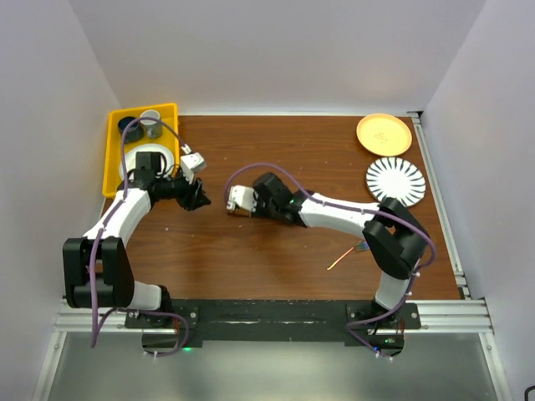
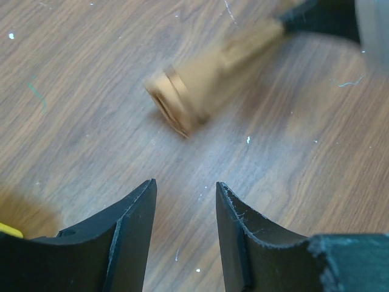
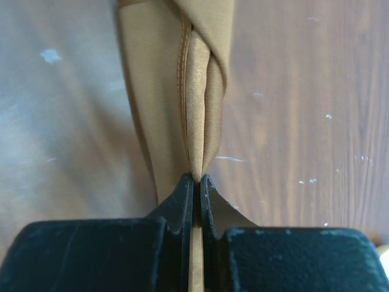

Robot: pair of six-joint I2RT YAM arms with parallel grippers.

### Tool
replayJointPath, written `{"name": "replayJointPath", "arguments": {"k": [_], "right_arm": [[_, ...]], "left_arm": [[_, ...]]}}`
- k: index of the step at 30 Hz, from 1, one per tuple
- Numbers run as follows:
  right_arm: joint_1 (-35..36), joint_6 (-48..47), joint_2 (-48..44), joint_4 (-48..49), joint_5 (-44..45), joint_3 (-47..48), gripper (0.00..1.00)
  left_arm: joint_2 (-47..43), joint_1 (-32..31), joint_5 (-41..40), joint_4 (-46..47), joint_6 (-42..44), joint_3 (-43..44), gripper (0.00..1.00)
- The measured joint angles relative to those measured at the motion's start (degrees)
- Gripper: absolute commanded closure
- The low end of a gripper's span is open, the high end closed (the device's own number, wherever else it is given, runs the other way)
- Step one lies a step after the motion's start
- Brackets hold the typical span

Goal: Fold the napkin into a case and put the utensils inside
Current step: Turn over the smaller rectangle folded napkin at the center of the board.

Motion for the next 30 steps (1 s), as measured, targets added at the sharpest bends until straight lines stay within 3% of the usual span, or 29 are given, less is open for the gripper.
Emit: {"name": "replayJointPath", "arguments": {"k": [15,25,30], "right_arm": [[14.58,-5.38,-6.05,15.04,16.83,-17.31,1.00],[22.58,-11.72,-7.56,33.22,25.66,-28.65,1.00],[25.38,-12.68,-7.58,38.25,27.61,-30.91,1.00]], "left_arm": [[0.04,1.14,0.17,-0.39,0.33,0.07,0.50],[0.00,1.14,2.21,-3.02,8.39,-0.11,0.47],[-0.20,1.09,5.88,-10.32,21.31,-1.09,0.22]]}}
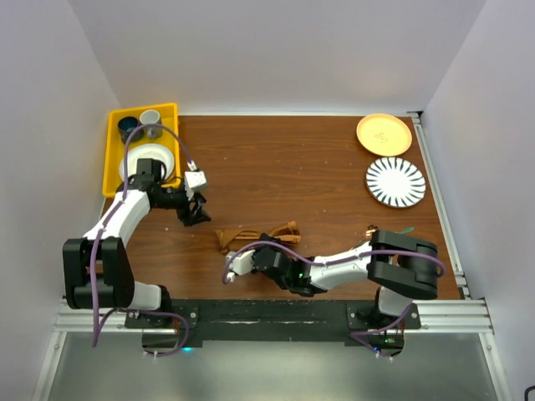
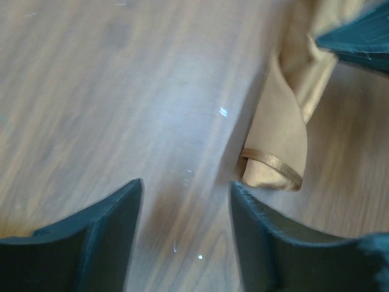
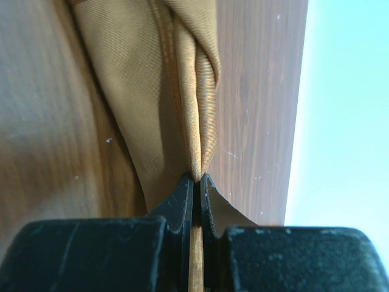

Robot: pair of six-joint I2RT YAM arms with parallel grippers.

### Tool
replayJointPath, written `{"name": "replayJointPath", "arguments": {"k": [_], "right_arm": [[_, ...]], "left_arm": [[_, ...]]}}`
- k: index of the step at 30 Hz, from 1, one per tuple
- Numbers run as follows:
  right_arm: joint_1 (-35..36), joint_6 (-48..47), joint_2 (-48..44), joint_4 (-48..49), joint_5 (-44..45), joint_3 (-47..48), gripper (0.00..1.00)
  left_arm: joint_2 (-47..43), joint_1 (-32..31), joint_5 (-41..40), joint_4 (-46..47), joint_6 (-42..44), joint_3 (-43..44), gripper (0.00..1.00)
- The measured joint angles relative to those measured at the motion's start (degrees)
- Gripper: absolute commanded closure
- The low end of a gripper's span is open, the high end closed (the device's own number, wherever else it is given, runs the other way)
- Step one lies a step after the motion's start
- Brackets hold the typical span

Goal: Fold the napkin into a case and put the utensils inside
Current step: Turn over the smaller rectangle folded napkin at the center of the board.

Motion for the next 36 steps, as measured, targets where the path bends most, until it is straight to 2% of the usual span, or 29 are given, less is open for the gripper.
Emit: {"name": "replayJointPath", "arguments": {"k": [3,5,12,22,25,28,33,36], "right_arm": [[0.87,-0.48,0.00,2.45,0.94,-1.18,1.00],[0.96,-0.63,0.00,2.99,1.16,-1.53,1.00],[0.98,-0.79,0.00,3.91,1.46,-1.70,1.00],[0.98,-0.79,-0.15,3.91,2.29,-1.70,1.00],[0.98,-0.76,-0.26,3.91,2.32,-1.70,1.00],[0.98,-0.76,-0.26,3.91,2.32,-1.70,1.00],[0.98,-0.72,-0.26,3.87,2.32,-1.70,1.00],[0.98,-0.57,-0.26,3.82,2.32,-1.70,1.00]], "left_arm": [[0.50,-0.48,1.79,-5.11,8.37,0.00,0.20],[1.11,-1.53,2.01,-6.16,10.64,-0.07,0.20],[1.64,-11.08,0.81,-4.68,10.12,-0.83,0.23],[6.95,-16.02,0.24,-5.09,7.41,-0.83,0.29],[8.11,-17.49,0.13,-4.68,5.64,-0.83,0.36],[8.98,-18.40,-0.26,-3.76,3.91,-0.83,0.49],[9.53,-20.50,-1.86,-1.46,1.18,-1.29,0.62],[9.53,-21.81,-3.02,0.35,-0.48,-2.43,0.76]]}}
